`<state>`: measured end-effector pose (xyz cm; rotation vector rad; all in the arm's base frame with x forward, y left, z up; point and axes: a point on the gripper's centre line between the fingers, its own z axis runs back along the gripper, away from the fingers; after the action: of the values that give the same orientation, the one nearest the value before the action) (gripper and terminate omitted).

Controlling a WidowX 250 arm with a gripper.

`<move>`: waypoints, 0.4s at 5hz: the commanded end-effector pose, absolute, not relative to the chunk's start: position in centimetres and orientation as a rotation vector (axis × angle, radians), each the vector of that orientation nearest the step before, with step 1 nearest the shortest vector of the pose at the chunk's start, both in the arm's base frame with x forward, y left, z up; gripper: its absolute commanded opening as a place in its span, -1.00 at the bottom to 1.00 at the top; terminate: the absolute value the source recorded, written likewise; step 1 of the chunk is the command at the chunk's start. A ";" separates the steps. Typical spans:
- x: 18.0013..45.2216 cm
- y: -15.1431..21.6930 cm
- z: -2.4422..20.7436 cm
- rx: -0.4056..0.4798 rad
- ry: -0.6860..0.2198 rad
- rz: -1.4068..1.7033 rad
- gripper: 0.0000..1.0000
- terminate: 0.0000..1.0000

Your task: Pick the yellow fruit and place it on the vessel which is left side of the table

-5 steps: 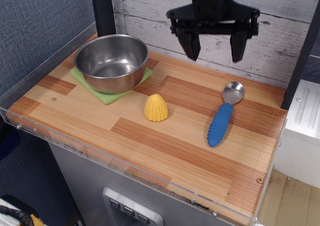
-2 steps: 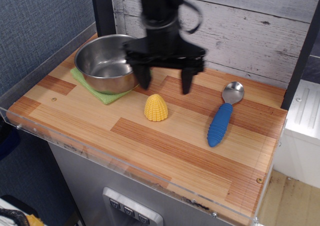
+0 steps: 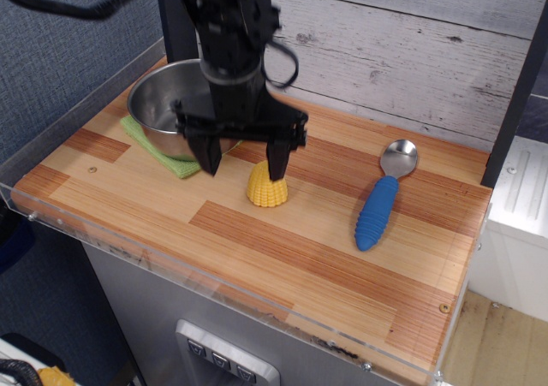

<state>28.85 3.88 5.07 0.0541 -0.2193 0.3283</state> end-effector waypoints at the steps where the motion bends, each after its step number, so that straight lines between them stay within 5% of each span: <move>1: 31.7 2.7 4.3 0.058 -0.258 0.349 1.00 -1.00; 2: 32.0 1.7 4.1 0.064 -0.264 0.337 1.00 -1.00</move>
<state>31.52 1.61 2.93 0.0658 -0.2256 0.3393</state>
